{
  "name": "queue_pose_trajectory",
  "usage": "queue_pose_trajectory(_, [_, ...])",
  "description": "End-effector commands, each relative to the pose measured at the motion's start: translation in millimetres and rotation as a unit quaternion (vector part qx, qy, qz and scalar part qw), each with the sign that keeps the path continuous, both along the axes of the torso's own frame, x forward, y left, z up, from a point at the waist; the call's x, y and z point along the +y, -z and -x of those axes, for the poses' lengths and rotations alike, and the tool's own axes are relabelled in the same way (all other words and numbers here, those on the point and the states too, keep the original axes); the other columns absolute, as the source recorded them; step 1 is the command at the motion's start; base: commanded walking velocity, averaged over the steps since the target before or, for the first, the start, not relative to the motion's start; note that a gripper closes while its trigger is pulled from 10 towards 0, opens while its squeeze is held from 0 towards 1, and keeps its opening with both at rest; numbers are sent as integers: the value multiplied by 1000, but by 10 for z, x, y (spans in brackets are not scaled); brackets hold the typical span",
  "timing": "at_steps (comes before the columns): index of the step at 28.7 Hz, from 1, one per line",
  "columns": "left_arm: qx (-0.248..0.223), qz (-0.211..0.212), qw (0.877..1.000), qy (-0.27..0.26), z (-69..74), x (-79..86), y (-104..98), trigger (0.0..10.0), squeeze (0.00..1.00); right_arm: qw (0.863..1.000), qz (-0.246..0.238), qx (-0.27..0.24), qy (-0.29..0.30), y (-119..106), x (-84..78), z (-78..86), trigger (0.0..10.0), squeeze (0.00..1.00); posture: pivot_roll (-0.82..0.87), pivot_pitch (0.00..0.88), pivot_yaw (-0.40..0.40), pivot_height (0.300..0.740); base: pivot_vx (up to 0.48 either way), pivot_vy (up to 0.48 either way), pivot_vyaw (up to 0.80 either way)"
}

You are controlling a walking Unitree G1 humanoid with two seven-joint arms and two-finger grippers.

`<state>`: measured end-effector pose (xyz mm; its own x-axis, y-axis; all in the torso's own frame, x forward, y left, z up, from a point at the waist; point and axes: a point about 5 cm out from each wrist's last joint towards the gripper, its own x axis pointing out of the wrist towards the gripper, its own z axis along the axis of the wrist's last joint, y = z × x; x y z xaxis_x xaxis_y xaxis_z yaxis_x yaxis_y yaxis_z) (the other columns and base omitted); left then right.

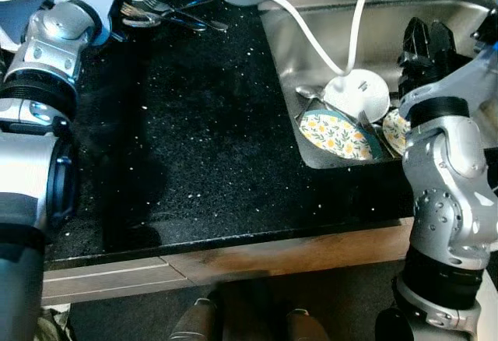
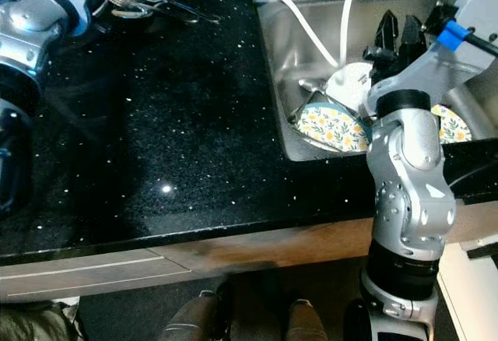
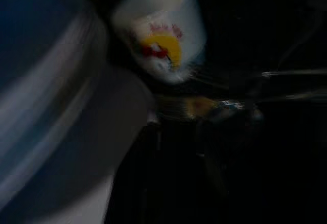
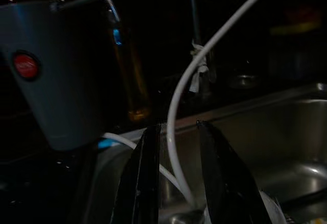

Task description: Kitchen organization

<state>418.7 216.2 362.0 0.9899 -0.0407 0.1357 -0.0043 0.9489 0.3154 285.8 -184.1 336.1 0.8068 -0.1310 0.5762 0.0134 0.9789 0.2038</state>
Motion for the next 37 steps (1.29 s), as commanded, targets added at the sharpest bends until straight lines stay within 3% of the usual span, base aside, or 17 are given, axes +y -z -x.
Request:
queue_pose_trajectory(1, [34, 87, 996, 4, -44, -66, 212, 10000, 1000, 1000, 2, -8, 9, -24, -44, 21, 10000, 0, 5, 150, 36, 740, 0, 0, 0])
queue_pose_trajectory(3, [42, 138, 990, 10, -64, -130, 293, 10000, 1000, 1000, 2, -9, 10, -26, -42, 22, 10000, 0, 1, 161, 36, 740, 0, 0, 0])
queue_pose_trajectory(7, [48, 188, 981, 5, -80, -186, 357, 10000, 1000, 1000, 1, -7, 9, -13, -33, 40, 10000, 0, -9, 197, 43, 740, 0, 0, 0])
queue_pose_trajectory(11, [43, 197, 979, -4, -81, -187, 342, 10000, 1000, 1000, -1, -3, 10, 3, -35, 53, 10000, 0, -11, 211, 46, 740, 0, 0, 0])
queue_pose_trajectory(12, [37, 208, 977, -8, -79, -178, 311, 10000, 639, 1000, -2, 0, 11, 18, -38, 59, 10000, 0, -11, 228, 49, 740, 0, 0, 0])
queue_pose_trajectory(14, [37, 208, 977, -8, -79, -178, 311, 10000, 639, 1000, -2, 0, 11, 18, -38, 59, 10000, 0, -11, 228, 49, 740, 0, 0, 0])
queue_pose_trajectory(15, [29, 225, 974, -13, -76, -168, 276, 10000, 0, 1000, -3, 4, 11, 36, -42, 63, 10000, 0, -9, 240, 48, 740, 0, 0, 0])
queue_pose_trajectory(16, [29, 225, 974, -13, -76, -168, 276, 10000, 0, 1000, -3, 4, 11, 36, -42, 63, 10000, 0, -9, 240, 48, 740, 0, 0, 0])
queue_pose_trajectory(18, [25, 280, 960, -13, -75, -179, 234, 10000, 0, 1000, -3, 11, 9, 63, -37, 76, 10000, 0, -6, 273, 46, 740, 0, 0, 0])
queue_pose_trajectory(21, [28, 304, 952, -11, -78, -197, 239, 10000, 0, 1000, -3, 14, 7, 68, -28, 79, 10000, 0, -8, 284, 46, 740, 0, 0, 0])
queue_pose_trajectory(24, [42, 356, 933, -21, -92, -248, 309, 10000, 0, 1000, 0, 17, 0, 47, 12, 101, 10000, 0, -25, 334, 49, 740, 0, 0, 0])
queue_pose_trajectory(26, [45, 367, 929, -24, -94, -262, 319, 10000, 0, 1000, 1, 17, 0, 29, 22, 132, 10000, 0, -26, 347, 52, 740, 0, 0, 0])
queue_pose_trajectory(37, [39, 345, 937, -27, -86, -265, 213, 10000, 0, 999, 1, 38, -4, 68, 62, 145, 10000, 0, -6, 430, 63, 740, 0, 0, 0])
